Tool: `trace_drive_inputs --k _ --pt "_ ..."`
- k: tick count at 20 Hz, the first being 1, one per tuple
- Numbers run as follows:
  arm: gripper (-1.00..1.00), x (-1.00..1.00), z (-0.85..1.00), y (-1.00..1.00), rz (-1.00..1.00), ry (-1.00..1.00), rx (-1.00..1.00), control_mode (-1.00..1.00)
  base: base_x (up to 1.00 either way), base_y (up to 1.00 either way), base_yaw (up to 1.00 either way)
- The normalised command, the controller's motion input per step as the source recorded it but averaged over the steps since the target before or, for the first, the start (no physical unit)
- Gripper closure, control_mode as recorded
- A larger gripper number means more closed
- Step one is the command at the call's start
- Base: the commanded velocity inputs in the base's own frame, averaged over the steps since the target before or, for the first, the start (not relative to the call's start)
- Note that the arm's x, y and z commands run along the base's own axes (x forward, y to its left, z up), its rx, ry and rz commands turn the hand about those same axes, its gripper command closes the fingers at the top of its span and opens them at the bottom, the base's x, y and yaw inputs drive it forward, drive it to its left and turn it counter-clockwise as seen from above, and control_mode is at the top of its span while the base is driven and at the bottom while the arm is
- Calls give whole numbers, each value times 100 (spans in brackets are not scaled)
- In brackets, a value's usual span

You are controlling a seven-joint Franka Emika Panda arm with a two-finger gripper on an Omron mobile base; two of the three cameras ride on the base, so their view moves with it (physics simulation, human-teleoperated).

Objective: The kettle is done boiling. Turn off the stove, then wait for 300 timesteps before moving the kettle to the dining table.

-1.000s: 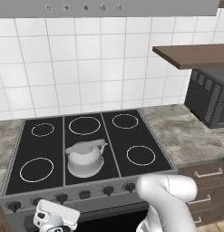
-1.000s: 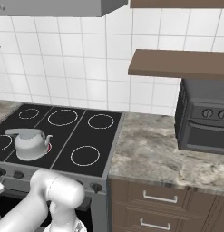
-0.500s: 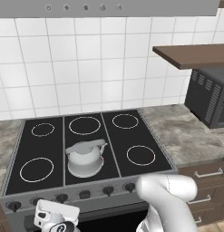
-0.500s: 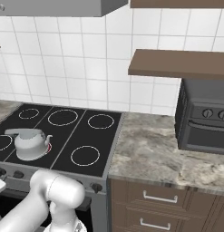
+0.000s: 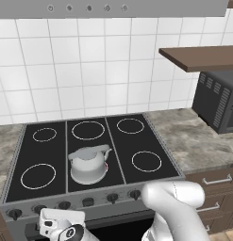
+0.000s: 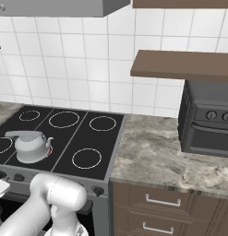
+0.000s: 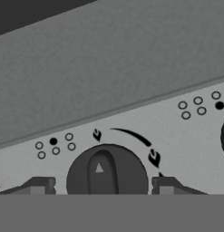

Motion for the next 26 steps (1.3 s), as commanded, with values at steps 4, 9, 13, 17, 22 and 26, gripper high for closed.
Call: trace_drive_inputs --k 4,9,13,17,22,26 --pt "100 6 -1 0 9 0 0 -100 0 0 0" --pt "100 0 0 0 2 0 0 -100 0 0 0" --pt "100 0 0 0 0 0 0 -100 0 0 0" --pt "100 0 -18 0 0 0 14 -100 0 0 0" --pt "100 0 -13 0 -2 0 17 -100 0 0 0" --pt "100 0 -24 0 -2 0 19 -100 0 0 0"
